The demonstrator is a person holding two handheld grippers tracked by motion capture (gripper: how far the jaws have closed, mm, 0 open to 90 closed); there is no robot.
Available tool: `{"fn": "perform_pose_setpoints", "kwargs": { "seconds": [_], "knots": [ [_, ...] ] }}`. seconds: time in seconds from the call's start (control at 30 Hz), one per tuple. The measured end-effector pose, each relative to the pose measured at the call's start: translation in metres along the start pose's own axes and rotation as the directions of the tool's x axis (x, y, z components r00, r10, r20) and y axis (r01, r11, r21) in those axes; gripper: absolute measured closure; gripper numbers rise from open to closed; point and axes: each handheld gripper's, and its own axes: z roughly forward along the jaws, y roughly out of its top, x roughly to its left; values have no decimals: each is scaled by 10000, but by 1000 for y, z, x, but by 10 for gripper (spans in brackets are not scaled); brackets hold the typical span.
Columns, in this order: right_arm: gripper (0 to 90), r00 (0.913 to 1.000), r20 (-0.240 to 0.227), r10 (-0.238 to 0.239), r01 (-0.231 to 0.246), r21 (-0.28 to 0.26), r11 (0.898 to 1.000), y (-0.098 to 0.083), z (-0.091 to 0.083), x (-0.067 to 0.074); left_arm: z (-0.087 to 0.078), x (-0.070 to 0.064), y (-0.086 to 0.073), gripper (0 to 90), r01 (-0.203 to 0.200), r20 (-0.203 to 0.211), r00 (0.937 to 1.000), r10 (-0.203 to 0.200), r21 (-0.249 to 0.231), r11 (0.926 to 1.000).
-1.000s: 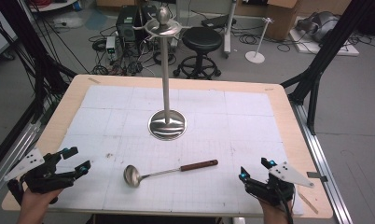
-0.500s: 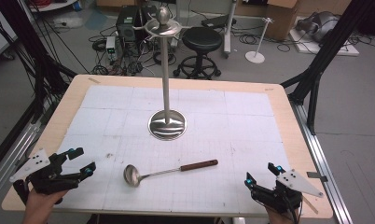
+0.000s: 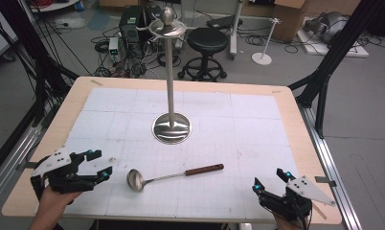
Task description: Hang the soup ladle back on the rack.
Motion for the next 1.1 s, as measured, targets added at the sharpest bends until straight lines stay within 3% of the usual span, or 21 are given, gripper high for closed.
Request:
{"fn": "perform_pose_setpoints", "kwargs": {
  "seconds": [0.07, 0.3, 0.4, 0.53, 0.73, 0.87, 0.93, 1.0, 1.03, 1.1],
  "knots": [
    [175, 10000, -68, -53, 53, 23, 10000, 1, 2, 1, 9, -5, 8, 244, -53, 237, 9997, 51, 88, 9999],
    [175, 9994, -266, -202, 206, 131, 9997, -1, 4, 3, 41, -21, 32, 277, -990, 938, 9913, 920, 730, 9924],
    [175, 9995, -293, -123, 124, 29, 9999, -1, 3, 3, 54, -27, 39, 299, -1453, 1278, 9831, 1313, 1077, 9835],
    [175, 9995, -312, -94, 91, -92, 9999, 1, 3, 4, 74, -33, 46, 310, -1754, 1766, 9734, 1458, 1655, 9705],
    [175, 9993, -337, -140, 137, -98, 9999, 2, 3, 5, 101, -42, 51, 341, -2274, 2352, 9578, 1654, 2681, 9362],
    [175, 9995, -318, -82, 76, -177, 9998, 2, 2, 4, 117, -48, 53, 376, -2503, 2635, 9496, 1697, 3119, 9165],
    [175, 9994, -330, -75, 68, -198, 9998, 2, 2, 3, 124, -51, 55, 381, -2730, 2788, 9428, 1828, 3308, 9033],
    [175, 9995, -322, -29, 23, -174, 9998, 2, 1, 3, 131, -55, 56, 394, -2782, 2908, 9398, 1792, 3472, 8956],
    [175, 9994, -333, -62, 56, -173, 9998, 2, 1, 2, 136, -57, 56, 395, -2975, 3057, 9335, 1874, 3682, 8809],
    [175, 9994, -338, -67, 61, -171, 9998, 2, 1, 2, 142, -60, 55, 395, -3130, 3170, 9288, 1918, 3940, 8642]
  ]
}}
